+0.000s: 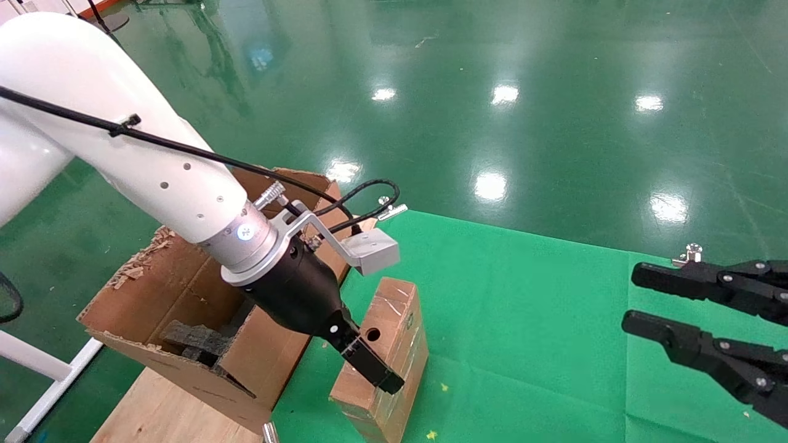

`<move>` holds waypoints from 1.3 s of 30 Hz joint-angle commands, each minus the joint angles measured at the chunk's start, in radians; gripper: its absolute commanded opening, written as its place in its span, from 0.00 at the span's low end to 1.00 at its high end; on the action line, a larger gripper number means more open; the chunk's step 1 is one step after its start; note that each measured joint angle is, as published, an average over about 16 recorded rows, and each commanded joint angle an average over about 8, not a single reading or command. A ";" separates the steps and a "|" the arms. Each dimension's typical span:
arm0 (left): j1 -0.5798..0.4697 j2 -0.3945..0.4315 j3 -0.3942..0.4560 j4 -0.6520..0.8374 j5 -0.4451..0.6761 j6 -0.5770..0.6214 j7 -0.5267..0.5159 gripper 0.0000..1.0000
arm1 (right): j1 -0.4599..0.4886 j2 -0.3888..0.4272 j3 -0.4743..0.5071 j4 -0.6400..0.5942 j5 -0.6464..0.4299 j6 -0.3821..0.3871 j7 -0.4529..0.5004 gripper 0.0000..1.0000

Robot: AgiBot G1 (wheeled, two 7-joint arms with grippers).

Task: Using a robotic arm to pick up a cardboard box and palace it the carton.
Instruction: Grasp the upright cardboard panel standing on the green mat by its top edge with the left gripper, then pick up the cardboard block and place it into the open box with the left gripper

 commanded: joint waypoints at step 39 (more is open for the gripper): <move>-0.175 -0.101 -0.095 0.122 -0.034 0.000 0.178 0.00 | 0.000 0.000 0.000 0.000 0.000 0.000 0.000 1.00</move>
